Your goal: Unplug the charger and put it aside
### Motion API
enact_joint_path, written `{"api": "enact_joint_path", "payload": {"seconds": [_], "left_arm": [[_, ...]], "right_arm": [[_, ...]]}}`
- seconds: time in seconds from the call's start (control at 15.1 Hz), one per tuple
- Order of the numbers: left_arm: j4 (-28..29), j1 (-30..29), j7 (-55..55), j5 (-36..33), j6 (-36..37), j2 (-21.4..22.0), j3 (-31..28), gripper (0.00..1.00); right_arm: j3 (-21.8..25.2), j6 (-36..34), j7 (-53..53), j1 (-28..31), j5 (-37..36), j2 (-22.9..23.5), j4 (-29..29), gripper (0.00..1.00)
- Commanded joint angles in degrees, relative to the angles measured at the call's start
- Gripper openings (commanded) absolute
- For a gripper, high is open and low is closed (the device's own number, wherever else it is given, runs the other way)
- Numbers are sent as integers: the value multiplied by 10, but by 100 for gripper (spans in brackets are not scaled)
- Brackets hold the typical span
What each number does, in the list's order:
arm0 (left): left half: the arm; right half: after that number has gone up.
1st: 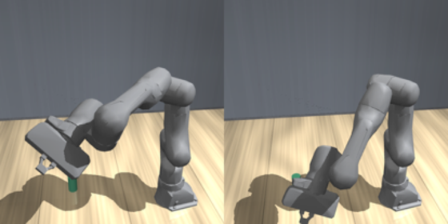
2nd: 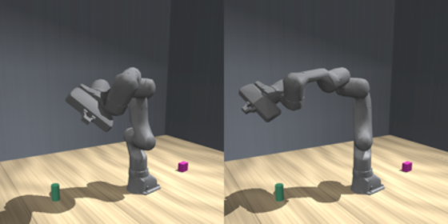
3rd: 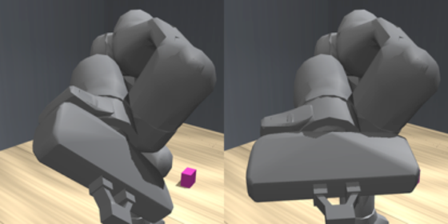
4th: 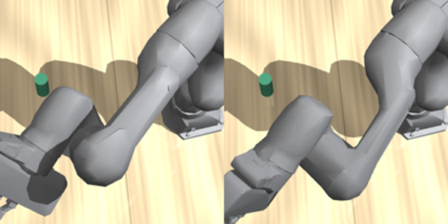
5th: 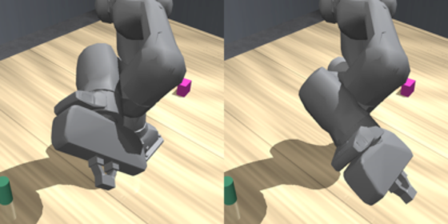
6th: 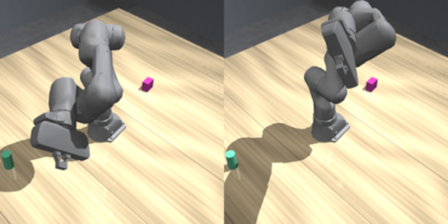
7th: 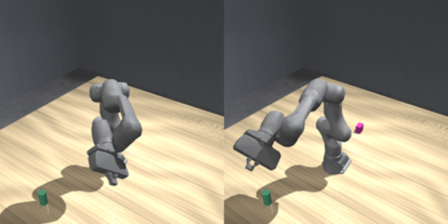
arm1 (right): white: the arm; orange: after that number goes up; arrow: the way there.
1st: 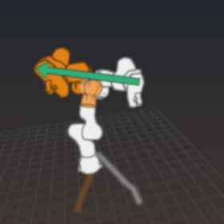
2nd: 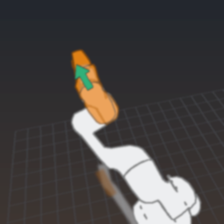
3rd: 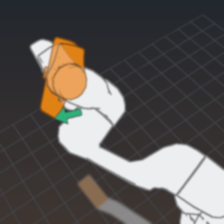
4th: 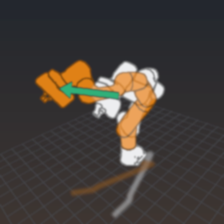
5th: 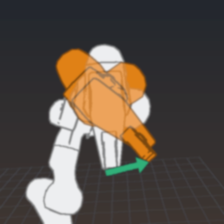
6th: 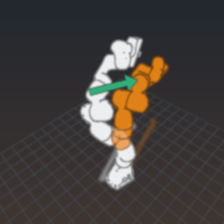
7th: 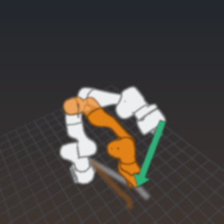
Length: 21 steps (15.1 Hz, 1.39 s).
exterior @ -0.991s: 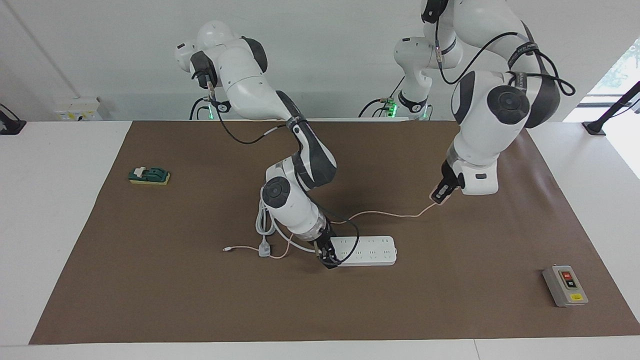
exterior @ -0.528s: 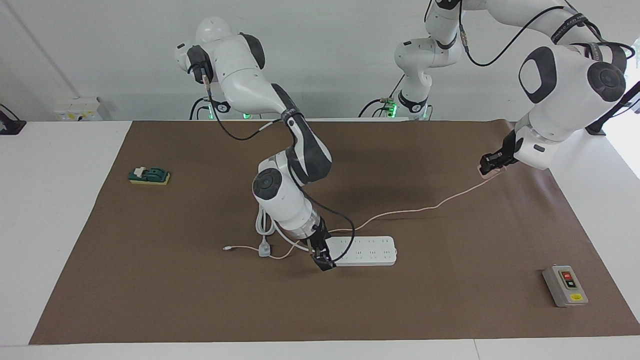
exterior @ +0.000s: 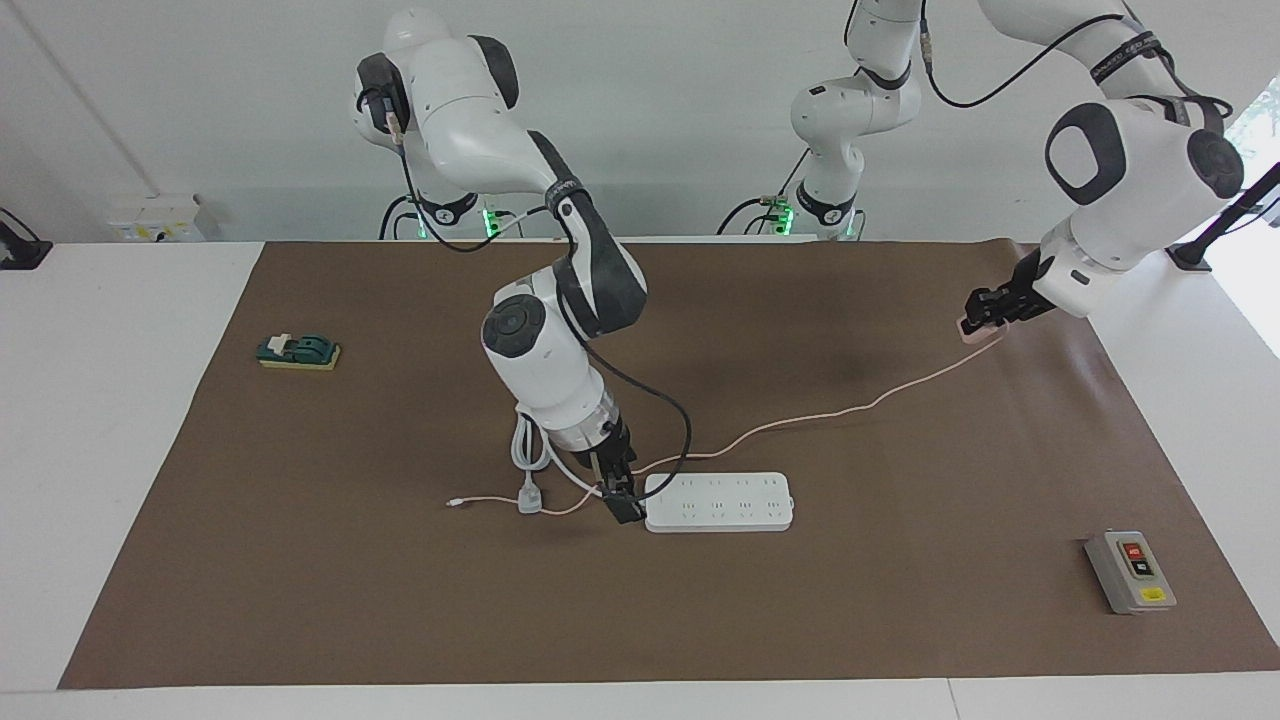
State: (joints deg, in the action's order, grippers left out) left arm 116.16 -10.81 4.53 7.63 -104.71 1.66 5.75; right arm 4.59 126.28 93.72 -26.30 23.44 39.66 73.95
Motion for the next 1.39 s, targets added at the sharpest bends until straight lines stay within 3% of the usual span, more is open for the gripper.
{"api": "enact_joint_path", "payload": {"seconds": [0.0, 0.26, 0.59, 0.73, 0.79, 0.92, 0.99, 1.32], "left_arm": [[97, 7, 11, 16, -72, 50, -2, 0], [194, 31, 10, 25, -194, 65, 0, 0], [244, 42, 10, 34, -288, 58, -1, 0], [244, 41, 12, 34, -292, 55, -2, 0], [244, 37, 15, 34, -292, 53, -3, 18], [244, 26, 26, 34, -292, 45, -4, 80], [244, 12, 29, 34, -288, 44, -3, 100], [215, -55, 102, 34, -221, 50, -4, 100]], "right_arm": [[-4, 19, -16, 0, -4, -22, 30, 100], [-3, 48, -14, 5, -4, -24, 37, 100], [-4, 38, -23, 17, -4, -41, 65, 100], [-3, 20, -39, 22, -4, -50, 74, 100], [-3, 4, -56, 28, -5, -57, 74, 100], [-2, -35, -113, 36, -8, -71, 77, 100], [-1, -63, -142, 43, -16, -80, 80, 100], [8, -165, -379, 73, -94, -145, 115, 100]]}}
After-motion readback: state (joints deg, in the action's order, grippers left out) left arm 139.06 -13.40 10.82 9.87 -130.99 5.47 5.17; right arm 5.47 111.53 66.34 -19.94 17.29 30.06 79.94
